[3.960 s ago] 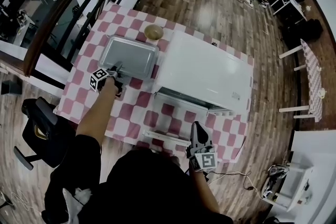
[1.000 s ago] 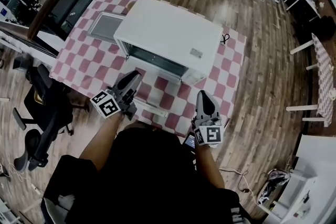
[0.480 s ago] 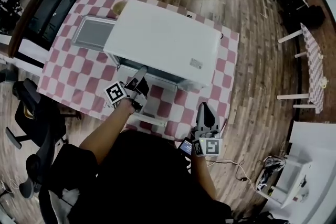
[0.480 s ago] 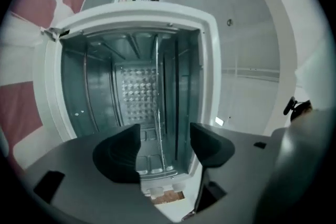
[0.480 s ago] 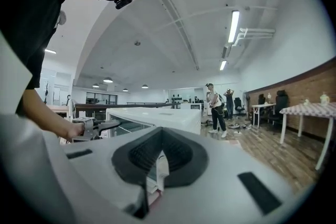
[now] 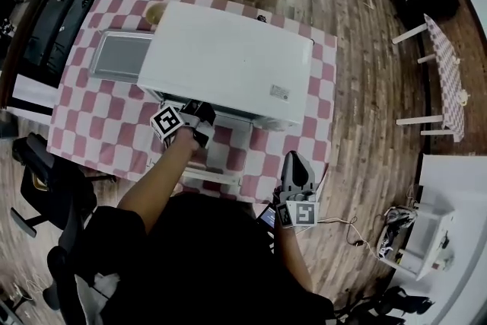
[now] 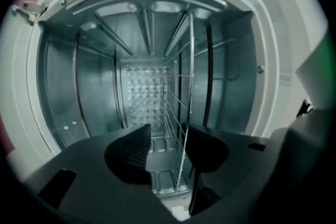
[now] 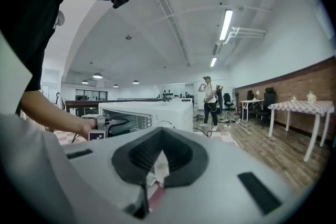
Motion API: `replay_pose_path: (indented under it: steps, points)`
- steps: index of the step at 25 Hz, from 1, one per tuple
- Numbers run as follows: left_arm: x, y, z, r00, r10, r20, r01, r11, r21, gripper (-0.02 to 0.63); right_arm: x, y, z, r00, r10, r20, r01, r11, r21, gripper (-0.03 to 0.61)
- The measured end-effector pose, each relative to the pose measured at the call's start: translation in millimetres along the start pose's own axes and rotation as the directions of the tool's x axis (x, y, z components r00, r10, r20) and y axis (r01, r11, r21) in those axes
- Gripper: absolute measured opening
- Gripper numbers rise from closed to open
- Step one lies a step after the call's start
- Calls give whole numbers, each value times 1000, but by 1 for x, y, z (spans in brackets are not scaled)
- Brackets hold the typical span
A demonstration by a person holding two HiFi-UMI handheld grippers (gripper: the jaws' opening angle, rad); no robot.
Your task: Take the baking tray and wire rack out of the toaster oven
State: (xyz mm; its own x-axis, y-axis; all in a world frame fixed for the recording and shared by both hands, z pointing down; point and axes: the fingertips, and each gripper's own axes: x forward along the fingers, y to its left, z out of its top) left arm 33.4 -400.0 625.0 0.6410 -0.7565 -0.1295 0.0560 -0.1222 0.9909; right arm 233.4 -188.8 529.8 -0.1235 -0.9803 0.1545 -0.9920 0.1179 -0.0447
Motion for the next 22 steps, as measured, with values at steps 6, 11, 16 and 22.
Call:
replay_pose_path:
  steps: [6,11,16,22]
  points:
    - [16,-6,0,999,-21,-33,21,1000,-20,67,-1,3,4,1000,-13,9,13,1000,8,3]
    - [20,-17,-1,998,-44,-33,43,998,-45,-5,-5,3,4,1000,-6,5,6,1000,-3,3]
    - [15,-23,-3,998,-49,-41,46,996,-77,-8,-8,5,3,1000,3,10,-3,1000,-8,3]
    - [1,-22,-9,999,-44,-12,42,994,-102,-8,-18,7,-6,1000,7,-2,-7,1000,-12,3]
